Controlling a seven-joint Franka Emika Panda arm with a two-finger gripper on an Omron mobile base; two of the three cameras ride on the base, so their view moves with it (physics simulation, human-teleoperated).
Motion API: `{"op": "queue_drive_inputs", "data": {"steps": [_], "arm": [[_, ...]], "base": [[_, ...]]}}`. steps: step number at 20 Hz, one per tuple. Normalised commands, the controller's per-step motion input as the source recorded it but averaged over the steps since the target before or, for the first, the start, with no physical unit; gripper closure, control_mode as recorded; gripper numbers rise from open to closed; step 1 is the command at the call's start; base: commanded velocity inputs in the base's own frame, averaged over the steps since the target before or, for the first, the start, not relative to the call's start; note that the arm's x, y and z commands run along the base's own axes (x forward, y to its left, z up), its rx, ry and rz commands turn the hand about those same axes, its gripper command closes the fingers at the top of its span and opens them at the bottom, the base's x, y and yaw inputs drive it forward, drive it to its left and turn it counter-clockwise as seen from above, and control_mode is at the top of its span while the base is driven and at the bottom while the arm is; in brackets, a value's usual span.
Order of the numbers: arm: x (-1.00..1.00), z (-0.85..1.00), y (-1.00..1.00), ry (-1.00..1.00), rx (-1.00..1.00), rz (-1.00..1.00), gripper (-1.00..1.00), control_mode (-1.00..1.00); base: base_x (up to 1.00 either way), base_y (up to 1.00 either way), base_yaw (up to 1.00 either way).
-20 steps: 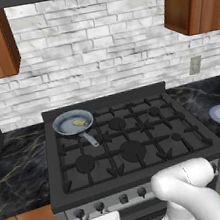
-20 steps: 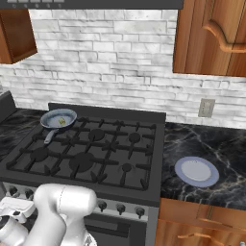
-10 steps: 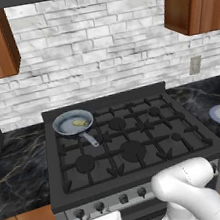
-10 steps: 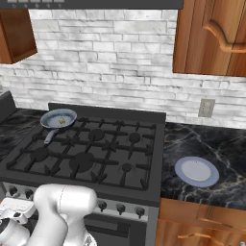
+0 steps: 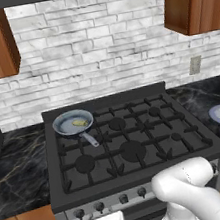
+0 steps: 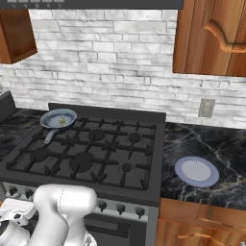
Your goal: Pick up the butter stick and place it in the pan. Then turn on the burner for the pan.
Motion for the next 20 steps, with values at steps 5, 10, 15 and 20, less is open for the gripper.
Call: {"op": "queue_drive_inputs", "data": {"steps": [5, 10, 15, 20], "arm": [[0.05, 0.0, -0.03, 0.0, 0.02, 0.0, -1.0, -1.0], [0.09, 0.0, 0.0, 0.0, 0.02, 0.03, -1.0, -1.0], [0.14, 0.0, -0.01, 0.0, 0.03, 0.03, 1.0, -1.0], [0.02, 0.0, -0.01, 0.0, 0.0, 0.02, 1.0, -1.0]], "base": [[0.0, 0.0, 0.0], [0.0, 0.0, 0.0], [0.0, 0.0, 0.0], [0.0, 0.0, 0.0]]}}
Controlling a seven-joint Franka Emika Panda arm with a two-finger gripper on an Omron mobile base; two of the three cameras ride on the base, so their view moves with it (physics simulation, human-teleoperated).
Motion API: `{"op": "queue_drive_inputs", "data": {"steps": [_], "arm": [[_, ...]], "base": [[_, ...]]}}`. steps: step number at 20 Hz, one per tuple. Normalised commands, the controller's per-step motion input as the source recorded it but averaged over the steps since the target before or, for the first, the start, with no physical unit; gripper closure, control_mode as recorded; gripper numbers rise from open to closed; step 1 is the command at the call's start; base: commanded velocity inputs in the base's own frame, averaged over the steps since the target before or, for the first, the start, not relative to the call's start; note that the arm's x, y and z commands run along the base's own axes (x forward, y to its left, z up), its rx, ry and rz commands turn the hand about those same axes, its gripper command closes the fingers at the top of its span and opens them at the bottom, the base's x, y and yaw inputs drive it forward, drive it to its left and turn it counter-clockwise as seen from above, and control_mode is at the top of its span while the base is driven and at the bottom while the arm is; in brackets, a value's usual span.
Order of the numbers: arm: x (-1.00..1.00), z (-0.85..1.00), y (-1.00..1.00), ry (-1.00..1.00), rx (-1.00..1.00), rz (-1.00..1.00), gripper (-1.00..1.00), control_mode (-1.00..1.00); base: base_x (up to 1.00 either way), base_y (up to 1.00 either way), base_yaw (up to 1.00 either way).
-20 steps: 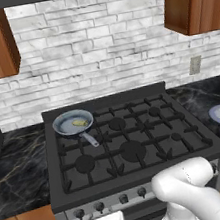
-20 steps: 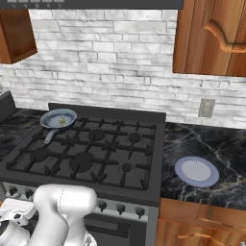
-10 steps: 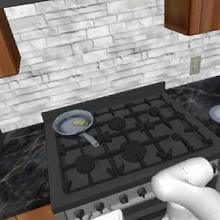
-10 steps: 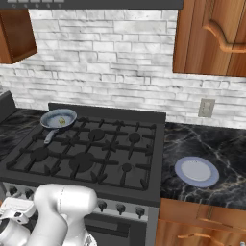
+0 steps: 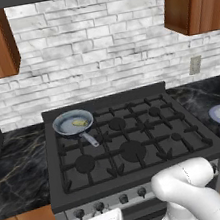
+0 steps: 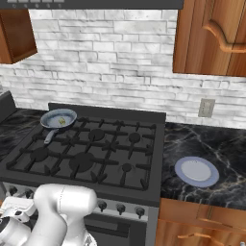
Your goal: Pick up the butter stick and place it in the pan. Then turn on the burner for the pan.
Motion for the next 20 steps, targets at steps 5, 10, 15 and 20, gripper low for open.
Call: {"op": "queue_drive_inputs", "data": {"steps": [5, 10, 15, 20], "arm": [[-0.15, 0.05, 0.0, 0.0, -0.12, 0.0, 1.0, -1.0], [-0.33, 0.19, 0.0, 0.05, -0.22, 0.0, 1.0, -1.0], [-0.37, 0.11, 0.0, 0.05, -0.24, 0.0, 1.0, -1.0], [-0.35, 0.0, 0.0, 0.05, -0.23, 0.0, 1.0, -1.0]], "base": [[0.0, 0.0, 0.0], [0.0, 0.0, 0.0], [0.0, 0.0, 0.0], [0.0, 0.0, 0.0]]}}
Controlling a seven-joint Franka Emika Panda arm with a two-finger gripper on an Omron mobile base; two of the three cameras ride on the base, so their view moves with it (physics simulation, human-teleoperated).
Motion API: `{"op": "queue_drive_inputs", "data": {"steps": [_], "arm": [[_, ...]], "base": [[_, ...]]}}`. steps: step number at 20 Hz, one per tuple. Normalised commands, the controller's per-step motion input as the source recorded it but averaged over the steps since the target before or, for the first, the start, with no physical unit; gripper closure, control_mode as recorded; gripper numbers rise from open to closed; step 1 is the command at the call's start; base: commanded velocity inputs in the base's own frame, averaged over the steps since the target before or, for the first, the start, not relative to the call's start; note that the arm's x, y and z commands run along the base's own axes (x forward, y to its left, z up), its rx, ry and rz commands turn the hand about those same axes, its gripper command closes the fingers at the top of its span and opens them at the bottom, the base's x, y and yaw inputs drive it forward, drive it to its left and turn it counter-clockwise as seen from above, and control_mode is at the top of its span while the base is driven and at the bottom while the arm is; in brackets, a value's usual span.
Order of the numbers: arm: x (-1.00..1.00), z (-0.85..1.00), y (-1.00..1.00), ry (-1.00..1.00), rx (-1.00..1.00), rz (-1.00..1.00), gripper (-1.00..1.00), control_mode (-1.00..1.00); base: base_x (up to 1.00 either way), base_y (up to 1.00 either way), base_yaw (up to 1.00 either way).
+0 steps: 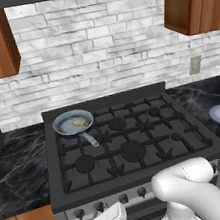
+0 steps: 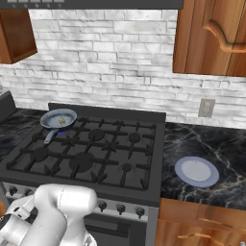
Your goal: Pick up the butter stick and place it in the pan. Then turn on the burner for the pan.
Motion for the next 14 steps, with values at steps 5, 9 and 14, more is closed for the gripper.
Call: {"op": "queue_drive_inputs", "data": {"steps": [5, 9, 14], "arm": [[-0.37, 0.0, 0.0, 0.05, -0.23, 0.0, 1.0, -1.0], [-0.36, 0.0, 0.0, 0.05, -0.21, 0.0, 1.0, -1.0], [-0.14, 0.0, 0.0, 0.06, -0.13, 0.0, 1.0, -1.0]], "base": [[0.0, 0.0, 0.0], [0.0, 0.0, 0.0], [0.0, 0.0, 0.0]]}}
